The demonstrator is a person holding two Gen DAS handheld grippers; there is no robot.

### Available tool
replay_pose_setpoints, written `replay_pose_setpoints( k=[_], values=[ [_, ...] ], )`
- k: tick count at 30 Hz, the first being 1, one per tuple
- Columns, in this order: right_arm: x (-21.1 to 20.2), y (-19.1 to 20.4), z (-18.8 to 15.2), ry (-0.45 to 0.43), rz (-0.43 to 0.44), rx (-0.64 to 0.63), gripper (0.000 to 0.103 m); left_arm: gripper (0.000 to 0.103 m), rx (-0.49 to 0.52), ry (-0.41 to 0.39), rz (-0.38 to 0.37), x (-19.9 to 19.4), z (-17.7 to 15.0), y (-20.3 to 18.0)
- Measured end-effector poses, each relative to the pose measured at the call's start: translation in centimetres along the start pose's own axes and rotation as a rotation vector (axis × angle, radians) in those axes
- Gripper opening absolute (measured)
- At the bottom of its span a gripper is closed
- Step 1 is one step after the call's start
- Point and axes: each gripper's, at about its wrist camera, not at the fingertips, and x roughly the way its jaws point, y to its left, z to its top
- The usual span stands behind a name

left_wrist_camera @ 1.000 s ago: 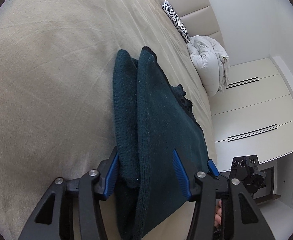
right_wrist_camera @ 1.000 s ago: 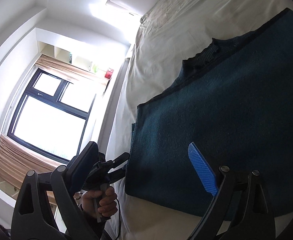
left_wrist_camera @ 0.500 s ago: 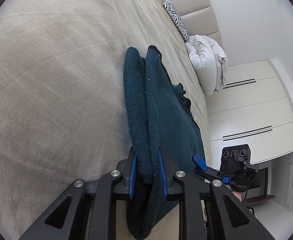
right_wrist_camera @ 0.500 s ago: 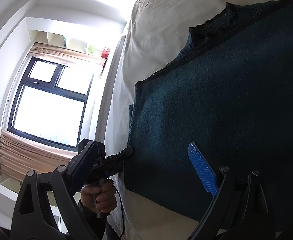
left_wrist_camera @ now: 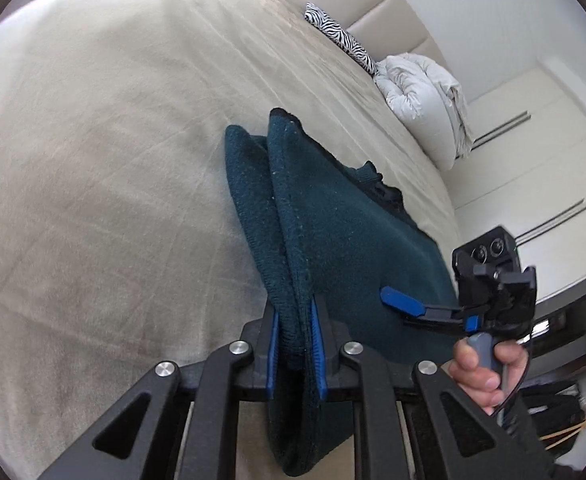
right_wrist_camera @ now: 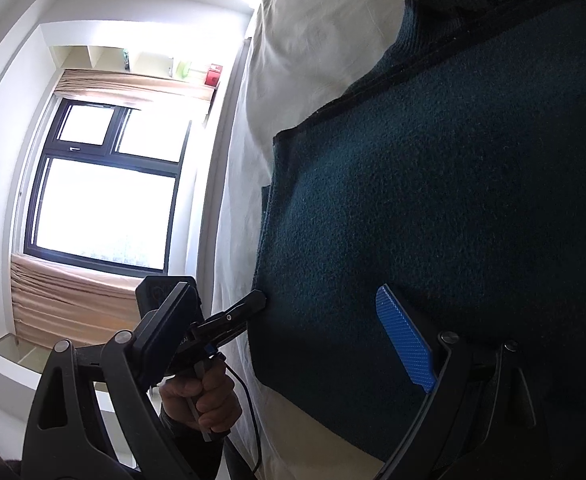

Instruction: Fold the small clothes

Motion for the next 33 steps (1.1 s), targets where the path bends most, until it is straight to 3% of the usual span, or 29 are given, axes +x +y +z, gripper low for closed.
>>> replay_pose_setpoints(
  k=[1, 3, 7, 11, 19, 25, 28, 31, 33],
  values=[
    [0.1, -0.2, 0.2, 0.0, 0.006, -0.002, 0.09, 0.016, 0.088, -0.004, 0.072, -0.1, 0.0, -1.6],
    [0.0, -0.4, 0.4, 0.003, 0.016, 0.004, 0.09, 0.015, 0.163, -0.008, 0.111, -0.3, 0.2, -3.5],
    [-1.6, -0.8, 0.7, -0.015, 0.055, 0.024, 0.089, 0.015, 0.141, -0.035, 0.074, -1.3, 1.6, -5.4],
    [-5.3, -2.3, 1.3, -0.075, 0.133, 0.063, 0.089, 0.014, 0.207, -0.013, 0.04, -0.3, 2.3, -10.3],
    [-13.7, -8.5, 2.2, -0.171, 0.243, 0.174, 0.09, 0.014, 0.347, 0.091, -0.077, 9.2, 0.5, -22.7],
    [-15.9, -12.3, 2.4, -0.181, 0.298, 0.236, 0.089, 0.014, 0.326, 0.149, -0.121, 15.0, -3.0, -22.8],
    [-15.1, -11.7, 3.0, -0.155, 0.245, 0.212, 0.089, 0.016, 0.293, 0.121, -0.14, 14.9, -3.2, -21.7],
    [-14.5, -11.1, 3.4, -0.151, 0.211, 0.205, 0.089, 0.023, 0.297, 0.095, -0.152, 13.2, -3.5, -21.4],
    [-14.7, -10.7, 3.5, -0.142, 0.186, 0.199, 0.091, 0.041, 0.311, 0.052, -0.166, 11.1, -3.8, -21.4]
  ],
)
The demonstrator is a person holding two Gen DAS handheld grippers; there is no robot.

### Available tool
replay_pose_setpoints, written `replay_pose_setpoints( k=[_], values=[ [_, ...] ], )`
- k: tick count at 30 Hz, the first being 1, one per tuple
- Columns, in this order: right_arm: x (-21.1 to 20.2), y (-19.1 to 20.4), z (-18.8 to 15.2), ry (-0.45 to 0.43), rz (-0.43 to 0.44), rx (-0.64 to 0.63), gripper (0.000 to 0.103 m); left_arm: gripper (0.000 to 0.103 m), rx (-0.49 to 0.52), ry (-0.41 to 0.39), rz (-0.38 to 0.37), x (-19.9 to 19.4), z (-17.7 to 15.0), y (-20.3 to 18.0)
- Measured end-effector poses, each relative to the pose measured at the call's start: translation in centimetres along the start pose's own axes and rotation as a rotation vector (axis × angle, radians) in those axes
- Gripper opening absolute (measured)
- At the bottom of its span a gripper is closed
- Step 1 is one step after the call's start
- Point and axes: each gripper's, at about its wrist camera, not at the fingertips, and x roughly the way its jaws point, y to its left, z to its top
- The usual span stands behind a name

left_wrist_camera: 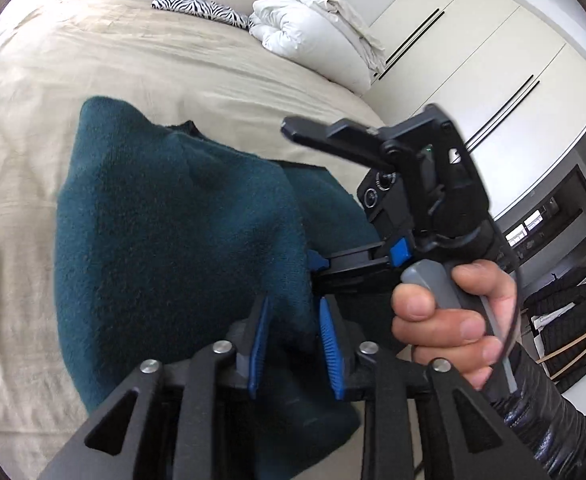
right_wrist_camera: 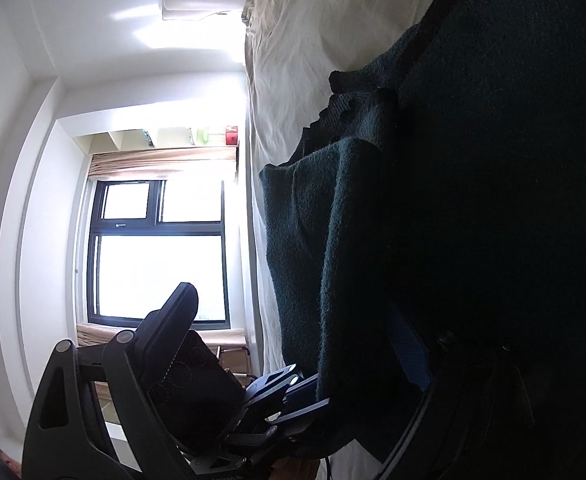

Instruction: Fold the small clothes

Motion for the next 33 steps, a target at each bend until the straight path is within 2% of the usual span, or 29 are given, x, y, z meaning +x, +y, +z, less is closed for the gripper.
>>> replay_pose_setpoints(
  k=[2, 4, 8, 11, 16, 17, 18, 20, 23, 28, 33],
  values=[
    [0.1, 0.4, 0.2, 0.007, -0.031, -0.011, 0.091, 0.053, 0.009, -0.064, -0.007, -2.5, -0.7, -0.1],
    [0.2, 0.7, 0.1, 0.017, -0.06, -0.022, 0.09, 0.053, 0.016, -0.11, -0.037, -4.4, -1.7, 0.1],
    [-0.2, 0.9, -1.1, 0.041, -0.092, -0.03, 0.086, 0.053, -0.001, -0.092, 0.003, -4.8, -3.2, 1.5],
    [-0.3, 1.1, -2.4, 0.051, -0.129, -0.031, 0.079, 0.053, -0.052, -0.091, -0.004, -4.8, -3.6, 2.9],
    [0.2, 1.1, -3.0, 0.076, -0.228, -0.027, 0.063, 0.053, 0.03, -0.095, 0.033, -4.0, -4.1, 1.5],
    [0.2, 0.9, -3.1, 0.075, -0.255, -0.028, 0.055, 0.053, 0.048, -0.09, 0.035, -3.8, -4.3, 1.2],
    [0.3, 0.8, -2.7, 0.071, -0.282, -0.027, 0.039, 0.053, 0.066, -0.085, 0.04, -3.5, -4.6, 0.8],
    [0.1, 0.8, -2.6, 0.069, -0.328, -0.034, 0.016, 0.053, 0.097, -0.077, 0.049, -3.2, -5.0, 0.2],
    [0.0, 1.6, -2.9, 0.082, -0.391, -0.092, 0.013, 0.053, 0.121, -0.072, 0.042, -3.0, -5.2, -0.4],
    [-1.6, 4.0, -2.4, 0.075, -0.442, -0.175, 0.011, 0.053, 0.138, -0.086, 0.01, -3.2, -4.7, -1.4],
    [-5.9, 5.4, -0.6, 0.047, -0.495, -0.212, 0.011, 0.056, 0.142, -0.102, -0.007, -3.3, -3.7, -2.5]
  ],
)
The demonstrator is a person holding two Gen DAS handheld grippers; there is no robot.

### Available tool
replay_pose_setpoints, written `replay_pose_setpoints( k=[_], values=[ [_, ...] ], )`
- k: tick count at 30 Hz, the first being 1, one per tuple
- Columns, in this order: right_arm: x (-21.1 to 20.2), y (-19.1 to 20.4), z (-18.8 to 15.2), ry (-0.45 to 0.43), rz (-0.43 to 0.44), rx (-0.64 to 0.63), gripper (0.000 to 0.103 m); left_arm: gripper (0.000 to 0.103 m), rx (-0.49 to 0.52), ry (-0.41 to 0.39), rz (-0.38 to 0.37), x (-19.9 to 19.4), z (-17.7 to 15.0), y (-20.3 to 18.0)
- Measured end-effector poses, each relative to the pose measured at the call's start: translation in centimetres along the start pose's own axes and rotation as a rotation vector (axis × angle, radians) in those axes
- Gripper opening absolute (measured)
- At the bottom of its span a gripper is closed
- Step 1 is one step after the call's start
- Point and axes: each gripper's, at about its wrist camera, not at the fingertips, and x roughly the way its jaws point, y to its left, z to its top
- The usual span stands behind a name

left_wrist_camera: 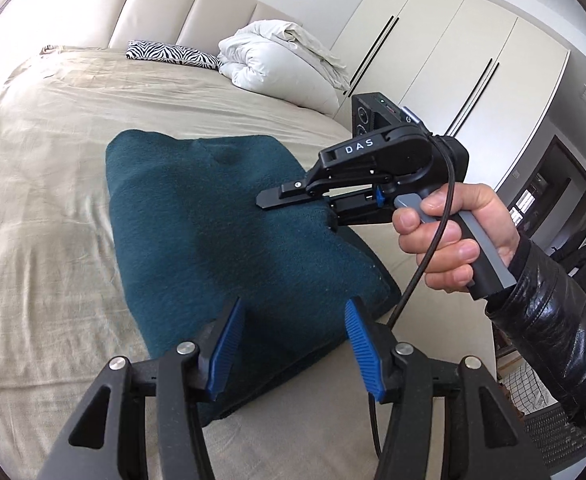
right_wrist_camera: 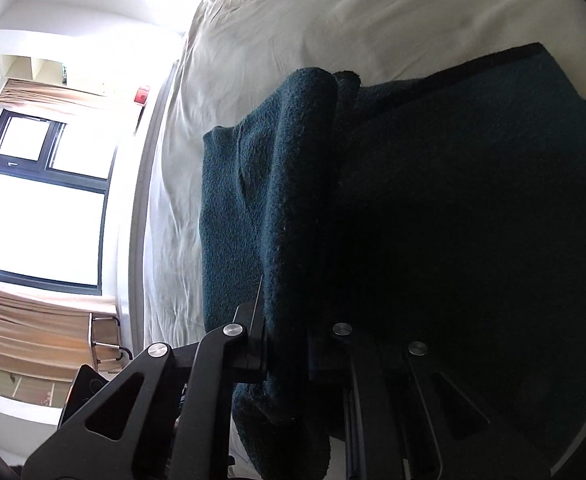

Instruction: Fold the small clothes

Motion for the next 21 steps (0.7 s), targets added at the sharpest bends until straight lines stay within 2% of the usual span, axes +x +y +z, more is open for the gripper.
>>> replay_pose_setpoints(
  k=[8, 13, 16, 21],
  values=[
    [-5.3, -5.9, 1.5, -0.023, -0.097, 0.052, 0.011, 0.056, 0.019, 0.007, -0.01, 1.2, 1.3, -0.9],
    [-5.9, -10.5, 0.5, -0.036, -0.072, 0.147, 0.011, 0.057, 0.043, 0.06, 0.01, 3.4, 1.4, -1.6],
    [-6.4, -10.7, 0.1, -0.053, -0.052, 0.151, 0.011, 0.057, 0.046, 0.088, 0.033, 4.4, 1.1, -1.9],
    [-7.1, -10.1, 0.6, -0.045, -0.07, 0.128, 0.011, 0.057, 0.044, 0.063, 0.038, 4.5, 1.9, -2.1]
  ],
)
